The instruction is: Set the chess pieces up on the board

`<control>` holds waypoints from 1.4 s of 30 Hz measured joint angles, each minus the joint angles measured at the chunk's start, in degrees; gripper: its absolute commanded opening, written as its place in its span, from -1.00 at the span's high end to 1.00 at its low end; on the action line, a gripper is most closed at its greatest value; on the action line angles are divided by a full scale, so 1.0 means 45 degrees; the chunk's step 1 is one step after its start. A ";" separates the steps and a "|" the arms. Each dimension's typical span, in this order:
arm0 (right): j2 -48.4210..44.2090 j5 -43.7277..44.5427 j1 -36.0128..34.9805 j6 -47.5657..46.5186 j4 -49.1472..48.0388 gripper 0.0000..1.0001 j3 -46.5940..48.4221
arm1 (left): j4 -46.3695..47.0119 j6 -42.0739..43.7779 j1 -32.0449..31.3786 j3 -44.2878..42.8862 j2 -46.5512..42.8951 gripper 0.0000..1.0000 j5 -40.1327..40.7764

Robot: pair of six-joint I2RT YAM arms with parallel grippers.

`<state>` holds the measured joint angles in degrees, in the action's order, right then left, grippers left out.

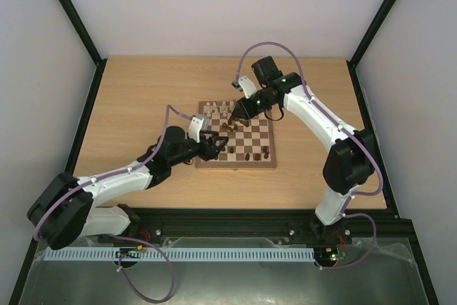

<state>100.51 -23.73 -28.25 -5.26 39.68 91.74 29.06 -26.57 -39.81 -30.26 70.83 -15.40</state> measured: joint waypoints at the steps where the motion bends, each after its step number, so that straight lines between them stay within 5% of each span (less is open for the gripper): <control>1: -0.0010 -0.0160 0.0000 0.0063 0.0015 0.81 0.0029 | 0.0607 -0.0170 -0.0141 0.0209 0.0107 -0.19 0.0151; 13: -0.0287 -0.1520 0.0000 0.0704 0.0019 0.82 0.0087 | 0.6130 -0.1234 -0.1030 0.0369 0.2739 -0.17 0.2001; 37: -0.0471 -0.2268 0.0000 0.0981 -0.0005 0.82 0.0102 | 0.9102 -0.2735 -0.1307 -0.0821 0.6649 0.33 0.2812; 42: -0.0471 -0.2322 0.0000 0.0996 -0.0024 0.81 0.0102 | 0.9408 -0.2778 -0.1307 -0.0840 0.6858 0.23 0.2817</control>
<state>98.39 -34.17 -28.25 -0.78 39.57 92.20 71.40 -39.07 -45.69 -34.04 101.69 -2.72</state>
